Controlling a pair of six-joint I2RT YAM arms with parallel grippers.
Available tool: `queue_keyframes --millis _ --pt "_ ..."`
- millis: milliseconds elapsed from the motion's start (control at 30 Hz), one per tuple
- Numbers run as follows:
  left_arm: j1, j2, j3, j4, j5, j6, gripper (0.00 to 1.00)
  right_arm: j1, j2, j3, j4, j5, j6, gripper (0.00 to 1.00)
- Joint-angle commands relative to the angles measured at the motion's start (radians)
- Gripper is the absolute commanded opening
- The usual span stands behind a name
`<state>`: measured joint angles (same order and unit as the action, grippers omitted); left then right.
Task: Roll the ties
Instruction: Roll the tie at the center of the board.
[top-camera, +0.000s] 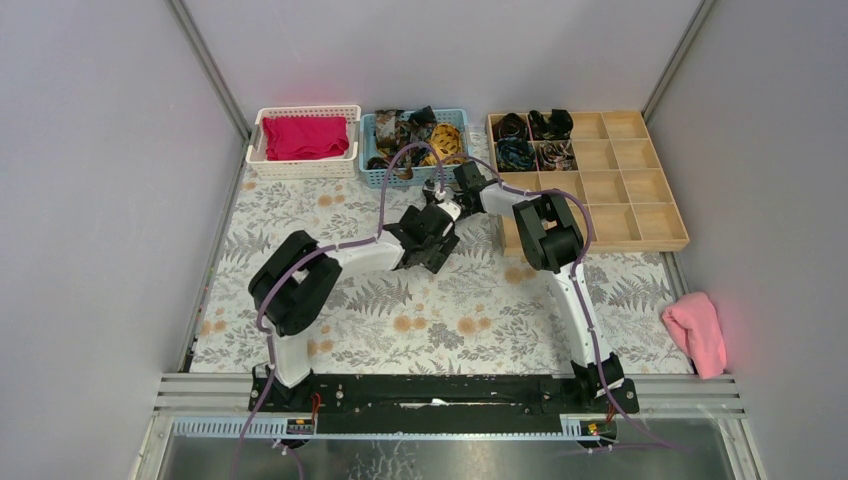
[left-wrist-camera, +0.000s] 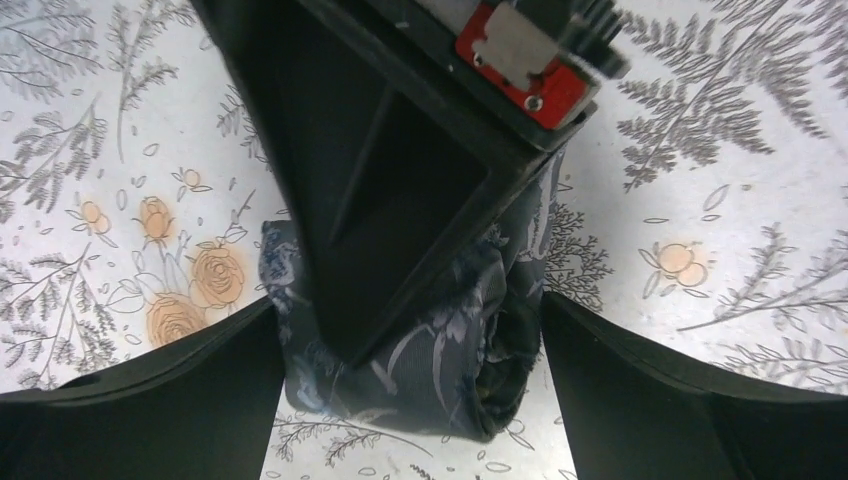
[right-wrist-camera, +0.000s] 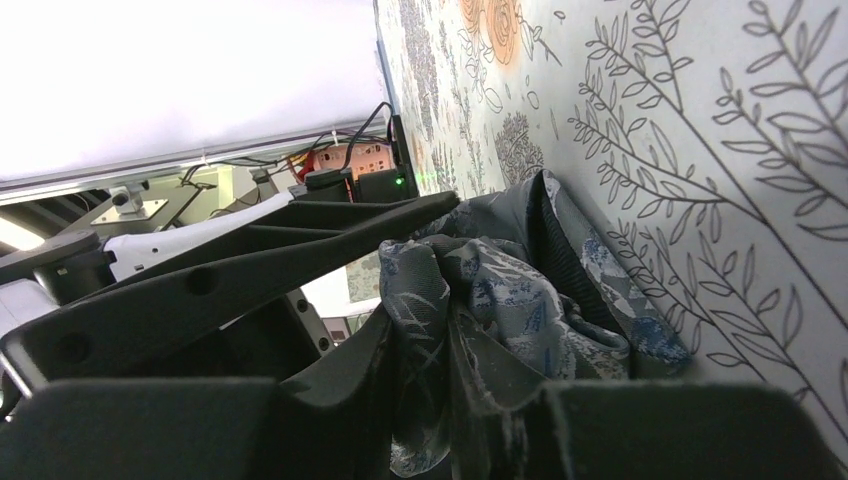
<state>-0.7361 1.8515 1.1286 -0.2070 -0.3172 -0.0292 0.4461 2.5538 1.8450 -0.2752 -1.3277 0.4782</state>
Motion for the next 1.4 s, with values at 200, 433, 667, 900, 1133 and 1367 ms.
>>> queue_keyframes --millis 200,433,667,900,1133,1367 --pt "0.052 0.092 0.085 -0.026 0.04 0.057 0.98 0.0 0.037 -0.034 0.027 0.036 0.036 0.13" --pt "0.063 0.118 0.096 -0.041 0.149 0.05 0.73 -0.007 0.021 -0.079 0.132 0.014 0.106 0.12" --pt "0.076 0.191 0.129 -0.117 0.16 0.048 0.51 -0.01 -0.002 -0.093 0.146 0.021 0.118 0.11" --pt "0.117 0.272 0.179 -0.213 0.246 0.039 0.32 -0.012 -0.062 -0.118 0.187 0.038 0.133 0.39" --pt "0.149 0.333 0.21 -0.28 0.312 0.032 0.24 -0.028 -0.15 -0.108 0.176 0.117 0.147 0.58" --pt "0.164 0.355 0.22 -0.308 0.332 0.008 0.21 -0.04 -0.208 -0.116 0.126 0.188 0.128 0.62"
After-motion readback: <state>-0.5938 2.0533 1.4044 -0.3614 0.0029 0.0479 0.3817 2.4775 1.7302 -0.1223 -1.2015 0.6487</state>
